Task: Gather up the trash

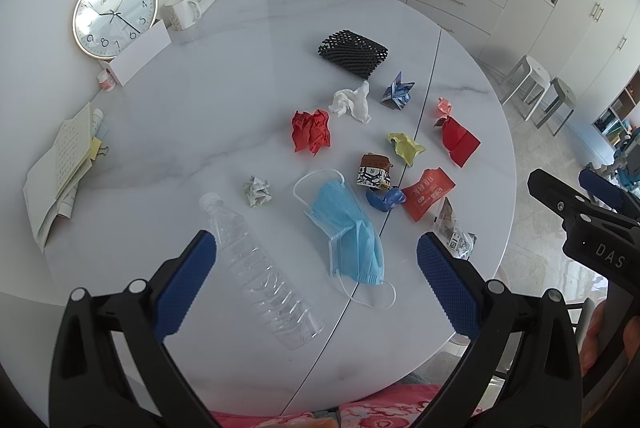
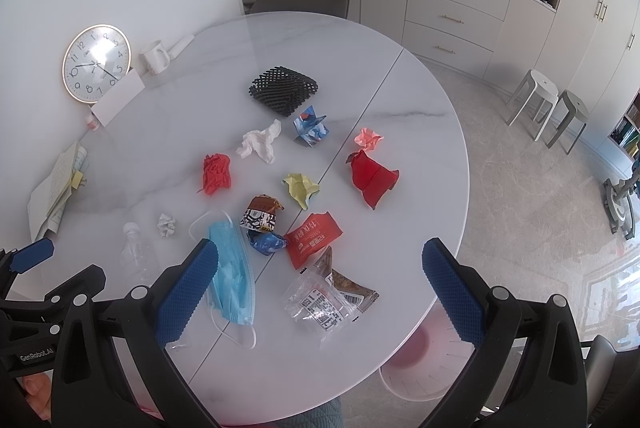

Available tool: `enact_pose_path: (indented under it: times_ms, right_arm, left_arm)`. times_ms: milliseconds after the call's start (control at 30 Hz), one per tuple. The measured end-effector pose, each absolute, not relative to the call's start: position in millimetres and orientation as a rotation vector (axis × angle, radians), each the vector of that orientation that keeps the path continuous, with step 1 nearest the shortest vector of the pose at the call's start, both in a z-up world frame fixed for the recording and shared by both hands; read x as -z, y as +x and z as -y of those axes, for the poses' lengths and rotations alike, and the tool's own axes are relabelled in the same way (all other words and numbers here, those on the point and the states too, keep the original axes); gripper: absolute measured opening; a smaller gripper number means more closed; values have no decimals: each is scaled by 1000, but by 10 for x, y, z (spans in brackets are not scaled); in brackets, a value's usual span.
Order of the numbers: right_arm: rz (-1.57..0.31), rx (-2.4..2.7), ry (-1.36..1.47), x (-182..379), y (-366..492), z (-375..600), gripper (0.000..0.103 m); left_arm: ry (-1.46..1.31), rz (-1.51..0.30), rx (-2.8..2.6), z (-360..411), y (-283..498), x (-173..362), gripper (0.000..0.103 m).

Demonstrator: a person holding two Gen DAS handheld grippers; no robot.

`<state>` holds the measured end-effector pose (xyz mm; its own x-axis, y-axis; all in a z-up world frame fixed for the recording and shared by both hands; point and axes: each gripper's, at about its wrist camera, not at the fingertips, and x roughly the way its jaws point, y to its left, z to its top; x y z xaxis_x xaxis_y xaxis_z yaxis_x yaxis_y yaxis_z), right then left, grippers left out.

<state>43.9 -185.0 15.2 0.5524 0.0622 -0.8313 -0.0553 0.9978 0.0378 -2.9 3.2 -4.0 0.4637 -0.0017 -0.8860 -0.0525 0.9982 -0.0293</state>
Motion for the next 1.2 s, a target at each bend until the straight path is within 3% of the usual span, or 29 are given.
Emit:
enact_pose_path:
  times_ms: [1200]
  right_arm:
    - [-984, -69, 6, -129, 437, 1841, 101]
  left_arm:
    - [-57, -1092, -33, -49, -56, 64, 97]
